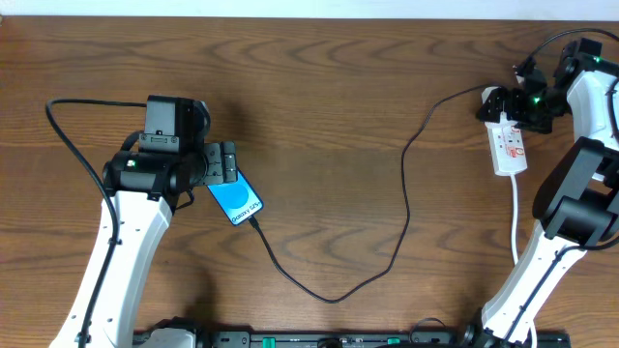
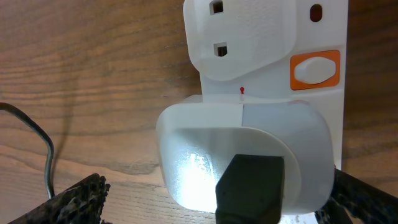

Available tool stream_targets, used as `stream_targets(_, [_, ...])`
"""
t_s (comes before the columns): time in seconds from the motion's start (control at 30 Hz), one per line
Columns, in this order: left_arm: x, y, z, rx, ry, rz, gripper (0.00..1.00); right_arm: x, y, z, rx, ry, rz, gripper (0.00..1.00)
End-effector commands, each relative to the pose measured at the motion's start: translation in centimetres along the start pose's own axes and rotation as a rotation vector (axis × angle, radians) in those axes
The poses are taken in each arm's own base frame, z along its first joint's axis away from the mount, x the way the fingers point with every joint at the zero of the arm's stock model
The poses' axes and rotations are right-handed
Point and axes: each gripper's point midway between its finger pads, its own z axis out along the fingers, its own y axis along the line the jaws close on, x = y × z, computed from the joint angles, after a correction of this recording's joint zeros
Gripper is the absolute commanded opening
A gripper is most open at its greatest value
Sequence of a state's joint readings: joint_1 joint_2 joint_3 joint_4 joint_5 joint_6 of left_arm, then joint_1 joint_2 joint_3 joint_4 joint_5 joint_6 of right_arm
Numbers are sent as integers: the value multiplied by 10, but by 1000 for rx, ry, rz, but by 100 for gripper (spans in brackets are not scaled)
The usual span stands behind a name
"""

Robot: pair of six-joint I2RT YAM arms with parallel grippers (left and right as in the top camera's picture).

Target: Plug charger to phone and switch on socket

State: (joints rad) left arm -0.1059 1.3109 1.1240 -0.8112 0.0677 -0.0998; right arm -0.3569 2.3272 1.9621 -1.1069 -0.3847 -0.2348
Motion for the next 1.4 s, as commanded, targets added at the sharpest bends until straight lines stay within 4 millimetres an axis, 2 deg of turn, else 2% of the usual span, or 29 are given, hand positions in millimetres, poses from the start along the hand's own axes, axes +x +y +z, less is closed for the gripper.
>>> stream_targets(0.0, [-6, 2, -5, -13, -19, 14, 91, 17, 66, 31, -225, 85, -15, 99])
stream_targets(0.23, [-5, 2, -5, -13, -18, 14, 91, 17, 72, 30, -257, 83, -12, 99])
stream_targets(0.8, [-5, 2, -5, -13, -18, 14, 91, 21, 73, 30, -261, 99, -3, 99])
stream_targets(1.03, [-5, 2, -5, -13, -18, 14, 91, 24, 77, 34, -295, 100, 4, 99])
stream_targets(1.17, [-5, 2, -5, -13, -18, 14, 91, 29, 73, 40, -285, 108, 8, 99])
stream_targets(1.37, [-5, 2, -5, -13, -18, 14, 91, 33, 54, 38, -208, 124, 31, 99])
